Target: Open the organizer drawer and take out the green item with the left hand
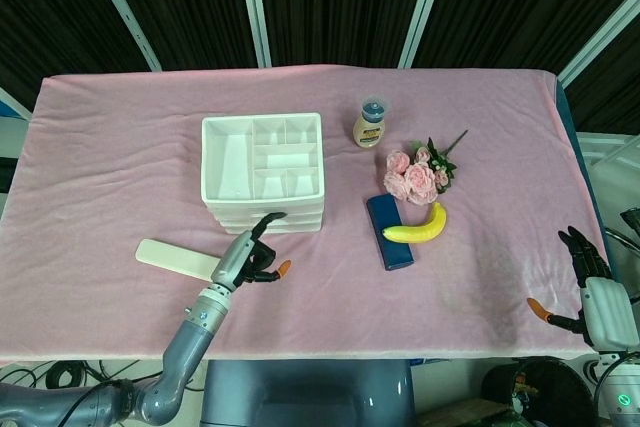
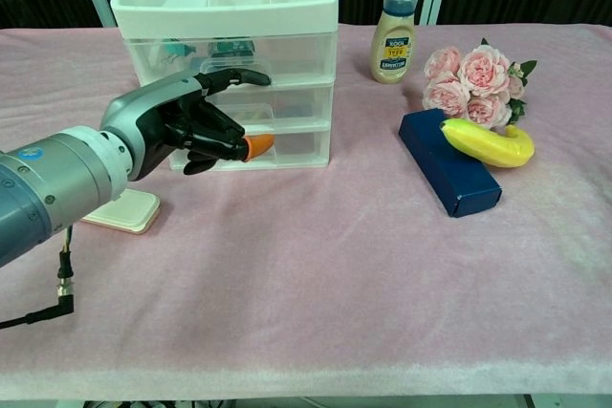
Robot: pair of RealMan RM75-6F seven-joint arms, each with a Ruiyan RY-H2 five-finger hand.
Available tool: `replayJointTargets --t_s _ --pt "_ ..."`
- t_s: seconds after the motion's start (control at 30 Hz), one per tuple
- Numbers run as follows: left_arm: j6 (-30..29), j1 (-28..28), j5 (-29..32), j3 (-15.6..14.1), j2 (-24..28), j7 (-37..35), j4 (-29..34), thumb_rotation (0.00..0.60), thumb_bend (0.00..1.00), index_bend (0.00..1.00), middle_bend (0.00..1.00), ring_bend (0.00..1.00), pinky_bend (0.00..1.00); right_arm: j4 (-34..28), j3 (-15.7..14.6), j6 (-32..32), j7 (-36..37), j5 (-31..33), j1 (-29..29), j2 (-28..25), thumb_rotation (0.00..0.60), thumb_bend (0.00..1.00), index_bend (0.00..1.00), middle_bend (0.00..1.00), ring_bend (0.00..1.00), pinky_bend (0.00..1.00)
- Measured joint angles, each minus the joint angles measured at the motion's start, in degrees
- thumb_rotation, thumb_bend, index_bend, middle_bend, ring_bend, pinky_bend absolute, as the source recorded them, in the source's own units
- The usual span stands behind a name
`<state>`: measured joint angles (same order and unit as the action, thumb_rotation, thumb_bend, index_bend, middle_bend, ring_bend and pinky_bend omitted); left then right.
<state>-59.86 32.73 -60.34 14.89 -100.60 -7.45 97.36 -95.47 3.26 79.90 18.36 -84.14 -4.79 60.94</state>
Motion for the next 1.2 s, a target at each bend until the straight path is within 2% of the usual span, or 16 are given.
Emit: replayJointTargets --t_s 0.5,0.7,0.8,0.93,1.2 --pt "-0.8 -1.8 -2.3 -2.2 1.1 -1.2 2.0 0.6 0.35 0.18 0.97 0.91 0.89 0.0 0.0 0.0 -0.1 0.0 0.0 0.0 0.6 0.08 0.0 0.0 0.0 0.12" --pt "-1.8 -2.7 -5.1 -4.2 2.5 -0.4 3.5 0.6 0.35 0.18 0.98 0.92 0.9 0.0 0.0 0.1 0.0 0.1 0.1 0.0 0.6 0.08 0.0 0.0 0.0 0.12" --pt "-3.9 -3.0 -8.3 -5.6 3.5 3.7 3.7 0.6 0.35 0.17 0.98 0.92 0.9 0.0 0.0 0.0 0.0 0.1 0.0 0.0 0.6 0.08 0.0 0.0 0.0 0.12" --pt "-8.1 -3.4 -13.1 -6.9 5.0 13.2 4.0 0.6 0.35 0.17 0.99 0.93 0.9 -0.1 0.0 0.1 -0.3 0.0 0.0 0.0 0.6 0.08 0.0 0.0 0.0 0.12" --pt "-12.9 -3.6 -17.1 -7.2 9.8 30.3 8.3 0.6 0.35 0.2 1.0 0.94 0.91 -0.1 -0.1 0.2 -0.5 -0.2 0.1 0.1 0.6 0.09 0.0 0.0 0.0 0.12"
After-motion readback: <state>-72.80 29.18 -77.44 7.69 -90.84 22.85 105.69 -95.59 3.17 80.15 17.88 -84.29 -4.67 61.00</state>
